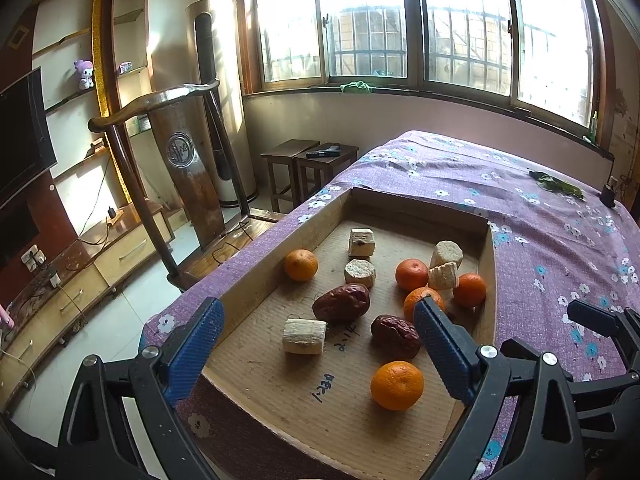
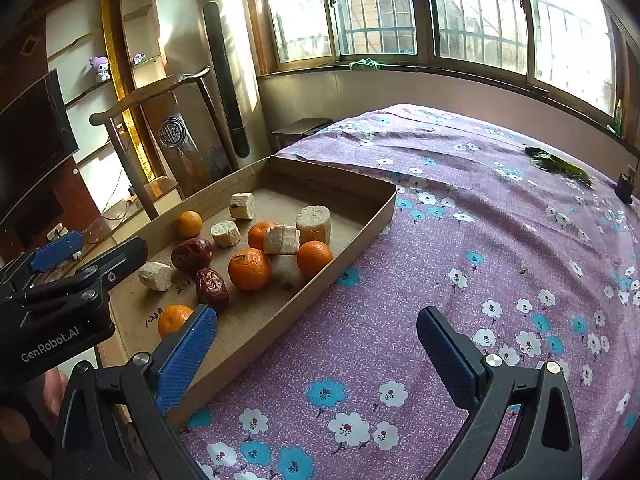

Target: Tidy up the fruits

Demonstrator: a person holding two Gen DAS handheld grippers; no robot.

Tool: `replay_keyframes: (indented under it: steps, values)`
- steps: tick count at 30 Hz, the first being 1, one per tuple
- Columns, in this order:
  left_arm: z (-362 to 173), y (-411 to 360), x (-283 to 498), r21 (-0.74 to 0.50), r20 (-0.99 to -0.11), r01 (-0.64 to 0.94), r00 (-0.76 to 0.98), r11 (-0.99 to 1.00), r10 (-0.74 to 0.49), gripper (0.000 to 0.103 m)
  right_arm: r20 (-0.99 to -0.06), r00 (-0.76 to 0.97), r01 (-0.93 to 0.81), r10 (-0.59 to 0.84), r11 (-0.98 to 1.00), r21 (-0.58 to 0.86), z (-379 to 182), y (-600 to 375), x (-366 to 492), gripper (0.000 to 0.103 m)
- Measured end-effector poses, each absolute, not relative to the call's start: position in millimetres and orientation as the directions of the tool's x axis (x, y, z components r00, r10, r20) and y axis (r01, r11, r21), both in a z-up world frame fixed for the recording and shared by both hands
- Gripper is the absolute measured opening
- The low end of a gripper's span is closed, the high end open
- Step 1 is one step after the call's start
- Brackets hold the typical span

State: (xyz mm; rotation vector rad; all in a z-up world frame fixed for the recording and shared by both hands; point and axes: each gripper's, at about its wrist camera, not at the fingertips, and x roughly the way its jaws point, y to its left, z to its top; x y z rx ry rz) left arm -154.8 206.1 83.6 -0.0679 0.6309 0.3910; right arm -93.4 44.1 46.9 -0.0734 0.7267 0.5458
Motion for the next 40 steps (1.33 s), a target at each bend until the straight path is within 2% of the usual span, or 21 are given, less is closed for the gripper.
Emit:
replay_keyframes:
  steps: [40]
  values:
    - [84, 196, -151, 0.084, -0.568, -0.36, 0.749, 0.929, 0.342, 0.095, -0.652, 0.61, -0.5, 0.451, 0.857, 0.125, 47, 40, -93, 0.102]
